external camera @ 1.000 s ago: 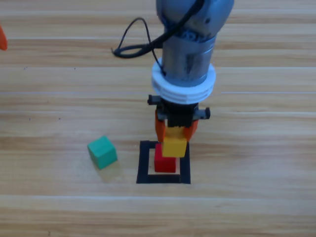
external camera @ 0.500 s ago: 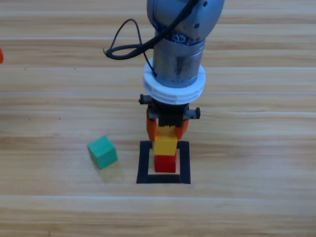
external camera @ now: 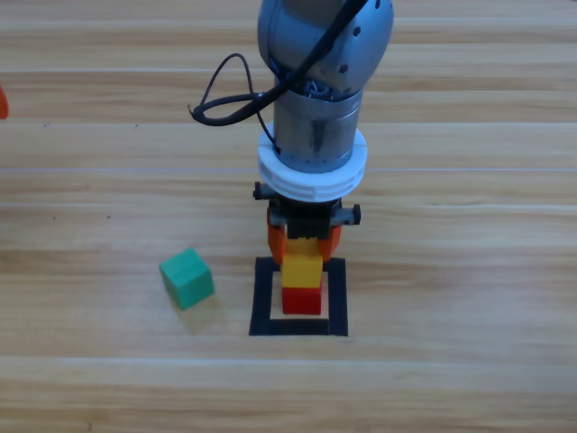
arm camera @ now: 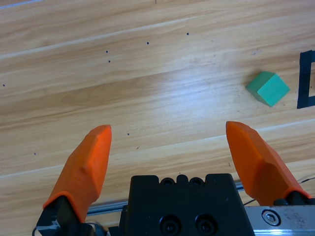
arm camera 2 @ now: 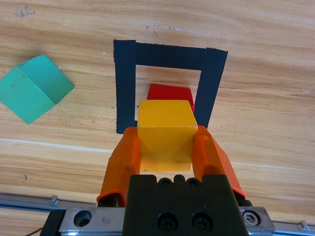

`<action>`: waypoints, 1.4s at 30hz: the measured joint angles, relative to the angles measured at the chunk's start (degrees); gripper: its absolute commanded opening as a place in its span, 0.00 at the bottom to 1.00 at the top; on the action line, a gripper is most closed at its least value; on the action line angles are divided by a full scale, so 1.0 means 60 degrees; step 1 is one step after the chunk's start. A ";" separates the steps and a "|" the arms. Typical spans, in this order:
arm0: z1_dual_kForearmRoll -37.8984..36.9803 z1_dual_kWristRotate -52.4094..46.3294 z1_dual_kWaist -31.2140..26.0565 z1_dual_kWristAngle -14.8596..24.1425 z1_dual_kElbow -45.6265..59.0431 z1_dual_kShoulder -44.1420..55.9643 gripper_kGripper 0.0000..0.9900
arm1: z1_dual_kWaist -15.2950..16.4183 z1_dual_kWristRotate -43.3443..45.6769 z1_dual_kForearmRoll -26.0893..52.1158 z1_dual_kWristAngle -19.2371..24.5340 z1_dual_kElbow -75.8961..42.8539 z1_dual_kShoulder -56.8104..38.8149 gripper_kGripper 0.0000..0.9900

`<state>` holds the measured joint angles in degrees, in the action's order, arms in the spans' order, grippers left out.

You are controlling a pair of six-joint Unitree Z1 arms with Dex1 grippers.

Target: Stack the blocks in the rectangular block: red at the bottom, yellow in the middle, green on top

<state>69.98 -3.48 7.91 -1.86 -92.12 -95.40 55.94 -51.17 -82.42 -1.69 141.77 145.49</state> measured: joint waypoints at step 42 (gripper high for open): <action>-0.3087 -0.3158 0.4196 0.1111 0.1905 -0.2534 0.98 | -0.1066 0.9522 0.8069 -0.1026 -1.2545 -1.0117 1.00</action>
<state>51.46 -22.43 33.08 4.81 -80.70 -110.61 49.54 5.97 -34.01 -7.85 66.50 84.79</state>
